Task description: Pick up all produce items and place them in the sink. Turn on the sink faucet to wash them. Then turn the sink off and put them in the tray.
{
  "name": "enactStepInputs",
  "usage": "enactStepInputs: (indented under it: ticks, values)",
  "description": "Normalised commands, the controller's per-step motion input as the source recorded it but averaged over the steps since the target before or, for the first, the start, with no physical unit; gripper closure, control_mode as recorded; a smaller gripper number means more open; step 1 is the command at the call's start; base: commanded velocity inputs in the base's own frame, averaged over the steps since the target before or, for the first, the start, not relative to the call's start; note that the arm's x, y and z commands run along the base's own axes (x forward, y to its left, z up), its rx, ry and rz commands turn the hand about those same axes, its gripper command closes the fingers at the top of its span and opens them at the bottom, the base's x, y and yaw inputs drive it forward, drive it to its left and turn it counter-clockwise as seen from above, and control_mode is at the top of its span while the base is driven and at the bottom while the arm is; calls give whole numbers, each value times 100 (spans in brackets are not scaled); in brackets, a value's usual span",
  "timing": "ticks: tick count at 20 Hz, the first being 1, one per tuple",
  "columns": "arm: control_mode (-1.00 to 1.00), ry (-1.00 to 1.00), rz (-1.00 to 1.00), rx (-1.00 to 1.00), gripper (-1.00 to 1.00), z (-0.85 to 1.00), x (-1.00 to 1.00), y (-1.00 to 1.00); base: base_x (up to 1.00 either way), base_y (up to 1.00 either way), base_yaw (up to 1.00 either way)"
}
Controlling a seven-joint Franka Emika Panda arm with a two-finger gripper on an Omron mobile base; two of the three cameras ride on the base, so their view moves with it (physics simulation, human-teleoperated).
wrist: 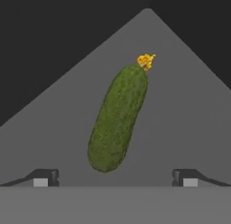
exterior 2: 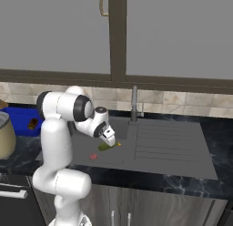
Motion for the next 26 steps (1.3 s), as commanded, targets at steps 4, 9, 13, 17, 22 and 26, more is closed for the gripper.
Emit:
enactStepInputs:
  ticks: [4, 9, 13, 17, 22, 26]
  values:
    - [-100, 0, -2, 0, -100, -33, 8, -1, 0, 0, 0]
    - [-100, 0, -1, 0, -100, -32, 8, -1, 0, 0, 0]
    - [-100, 0, -1, 0, -100, -31, 11, 0, 0, 0, 0]
    - [-100, 0, 0, 0, -100, -30, 18, 0, 0, 0, 0]
    - [-100, 0, 0, 0, -100, -33, 23, 0, 0, 0, 0]
    - [-100, 0, 0, 0, 100, -37, 18, 0, 0, 0, 0]
